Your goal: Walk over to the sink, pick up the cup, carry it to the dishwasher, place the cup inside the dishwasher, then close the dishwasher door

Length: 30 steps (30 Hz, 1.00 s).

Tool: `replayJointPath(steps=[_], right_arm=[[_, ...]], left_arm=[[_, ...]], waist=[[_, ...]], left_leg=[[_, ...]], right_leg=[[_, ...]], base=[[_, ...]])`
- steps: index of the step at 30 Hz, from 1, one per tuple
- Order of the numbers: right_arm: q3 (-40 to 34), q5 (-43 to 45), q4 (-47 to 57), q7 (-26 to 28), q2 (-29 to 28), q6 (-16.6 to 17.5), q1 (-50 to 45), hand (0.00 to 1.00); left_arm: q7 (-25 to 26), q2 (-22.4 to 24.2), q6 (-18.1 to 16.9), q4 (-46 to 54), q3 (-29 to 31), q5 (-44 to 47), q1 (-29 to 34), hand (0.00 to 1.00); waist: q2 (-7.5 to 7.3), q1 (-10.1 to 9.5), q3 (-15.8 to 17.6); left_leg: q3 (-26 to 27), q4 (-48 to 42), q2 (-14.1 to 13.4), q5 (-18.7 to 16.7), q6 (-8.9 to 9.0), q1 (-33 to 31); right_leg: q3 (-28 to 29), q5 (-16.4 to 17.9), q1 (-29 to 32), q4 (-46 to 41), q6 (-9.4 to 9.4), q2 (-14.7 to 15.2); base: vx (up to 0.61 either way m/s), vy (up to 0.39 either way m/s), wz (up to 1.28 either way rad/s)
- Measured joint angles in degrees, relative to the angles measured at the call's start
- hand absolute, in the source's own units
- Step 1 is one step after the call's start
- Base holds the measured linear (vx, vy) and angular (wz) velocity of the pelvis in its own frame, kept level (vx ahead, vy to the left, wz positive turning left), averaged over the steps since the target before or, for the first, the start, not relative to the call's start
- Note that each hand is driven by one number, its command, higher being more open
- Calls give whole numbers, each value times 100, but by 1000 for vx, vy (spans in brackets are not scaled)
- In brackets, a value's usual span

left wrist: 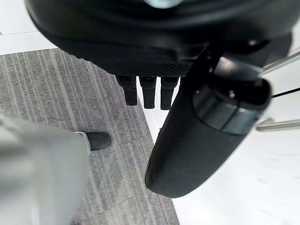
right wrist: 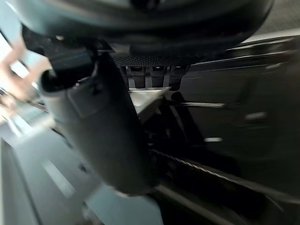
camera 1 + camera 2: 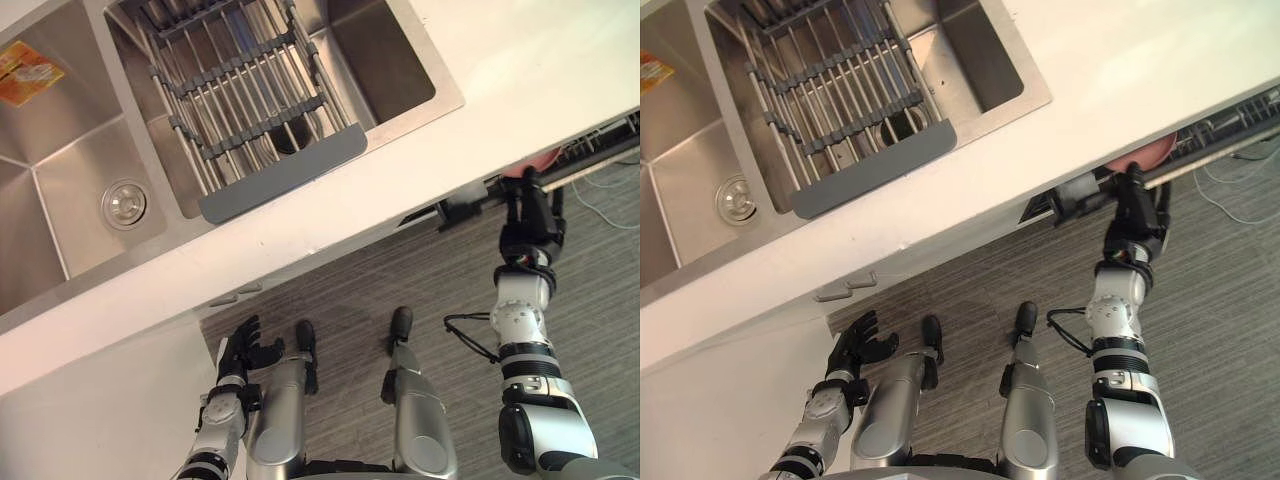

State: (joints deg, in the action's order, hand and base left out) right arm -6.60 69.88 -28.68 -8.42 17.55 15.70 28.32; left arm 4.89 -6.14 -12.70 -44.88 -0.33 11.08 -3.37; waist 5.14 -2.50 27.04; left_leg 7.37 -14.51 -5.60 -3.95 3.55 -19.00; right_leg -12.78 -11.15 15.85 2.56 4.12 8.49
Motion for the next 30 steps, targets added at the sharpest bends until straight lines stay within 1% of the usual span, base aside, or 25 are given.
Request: replayJointPath(steps=[2, 6, 8, 9, 11, 12, 15, 16, 17, 18, 20, 21, 23, 24, 25, 26, 27, 28, 29, 30], right_arm=[[44, 99, 35, 136, -129, 35, -48, 90], [147, 99, 45, 356, -72, -54, -221, 90], [333, 90, 194, 718, -6, -69, -387, 90], [545, 51, 327, 1045, 89, -118, -459, 90], [668, -13, 397, 1119, 153, -137, -540, 90], [710, -122, 397, 1212, 228, -170, -559, 90], [702, -528, 396, 1218, 324, -260, -604, 90], [711, -821, 396, 1254, 404, -323, -670, 90], [732, -1300, 398, 1289, 483, -411, -775, 90], [737, -1396, 398, 1296, 488, -422, -807, 90], [827, -2116, 416, 1438, 462, -453, -1145, 90], [833, -2320, 423, 1480, 437, -486, -1266, 90], [805, -3135, 435, 1454, 213, -575, -1794, 90], [792, -3334, 435, 1438, 152, -589, -1938, 90], [778, -3645, 424, 1413, 33, -617, -2237, 90], [700, -4160, 395, 1320, -99, -621, -2518, 90], [670, -4369, 343, 1272, -157, -622, -2637, 90], [592, -4731, 190, 1191, -250, -628, -2864, 90], [467, -5121, 31, 1078, -327, -636, -3078, 90], [421, -5367, -56, 1013, -360, -643, -3172, 90]], left_arm=[[-43, 13, 2, 20, -2, -109, 0, 90], [-122, 11, 1, 62, 1, -235, -3, 90], [-151, 18, 2, 94, 0, -300, -3, 90], [-170, 18, 4, 108, 0, -326, -4, 90], [-205, 22, 6, 134, -2, -327, -7, 90], [-238, 22, 6, 157, -1, -327, -11, 90], [-242, 22, 16, 165, -3, -326, -21, 90], [-242, 19, 27, 163, -3, -326, -22, 90], [-242, 16, 42, 126, -10, -325, -29, 90], [-242, 12, 43, 115, -10, -325, -29, 90], [-242, -46, 49, -32, -17, -325, -38, 90], [-242, -60, 64, -76, -20, -325, -42, 90], [-243, -155, 123, -213, -22, -325, -12, 90], [-243, -190, 129, -249, -22, -325, -3, 90], [-242, -262, 143, -299, -21, -325, 47, 90], [-242, -321, 150, -301, -20, -327, 140, 90], [-242, -345, 150, -301, -20, -328, 193, 90], [-242, -386, 158, -313, -20, -336, 286, 90], [-242, -406, 164, -313, -12, -358, 370, 90], [-242, -412, 164, -312, -7, -394, 415, 90]], waist=[[0, 11, 0], [2, 15, 1], [2, 21, 1], [2, 27, 1], [-1, 30, 1], [-1, 33, 1], [-9, 36, -3], [-14, 36, -6], [-39, 46, -19], [-50, 49, -25], [-180, 75, -91], [-218, 85, -112], [-419, 101, -258], [-477, 111, -299], [-591, 132, -454], [-678, 172, -616], [-721, 190, -692], [-780, 201, -844], [-813, 205, -1002], [-819, 205, -1079]], left_leg=[[1, 35, 5, 17, 0, 29], [1, 89, -7, 17, 2, 143], [10, 115, -15, 24, 12, 171], [10, 130, -27, 27, 18, 204], [9, 145, -42, 34, 31, 260], [12, 166, -43, 48, 44, 270], [32, 241, -49, 98, 58, 319], [50, 252, -59, 103, 64, 339], [55, 277, -67, 111, 78, 387], [56, 293, -67, 114, 82, 405], [51, 435, -65, 175, 109, 548], [43, 456, -65, 187, 111, 585], [27, 563, -62, 198, 121, 753], [21, 584, -59, 198, 121, 800], [3, 634, -47, 198, 121, 850], [-31, 671, -27, 198, 121, 894], [-39, 695, -15, 198, 121, 934], [-39, 755, 5, 197, 120, 1030], [-57, 812, 31, 198, 118, 1097], [-69, 845, 45, 201, 115, 1139]], right_leg=[[5, 0, -18, 5, 0, 5], [1, 2, -130, 32, -1, -10], [8, 4, -144, 33, -5, -19], [6, 6, -173, 33, -8, -30], [1, 13, -222, 34, -20, -46], [4, 9, -221, 34, -28, -49], [13, 3, -224, 34, -43, -64], [15, 7, -235, 34, -49, -74], [10, 18, -270, 35, -59, -83], [6, 22, -278, 35, -61, -84], [-18, 65, -359, 34, -61, -91], [-33, 79, -399, 34, -61, -92], [-84, 148, -536, 34, -49, -92], [-102, 167, -582, 34, -44, -90], [-135, 204, -624, 34, -25, -80], [-177, 244, -681, 34, -12, -59], [-194, 265, -720, 34, 0, -47], [-210, 300, -802, 35, 25, -27], [-257, 336, -868, 35, 48, -2], [-288, 357, -904, 35, 57, 12]], base=[[0, 0, 0], [0, 0, 0], [0, 0, 0], [0, 0, 0], [0, 0, 0], [0, 0, 0], [-11, -2, 0], [0, 0, 0], [0, 0, 0], [0, 0, 0], [39, 3, 5], [48, 3, 8], [58, 11, 10], [61, 17, 12], [61, 22, 15], [67, 27, 17], [62, 27, 15], [69, 32, 13], [67, 29, 13], [53, 22, 10]])
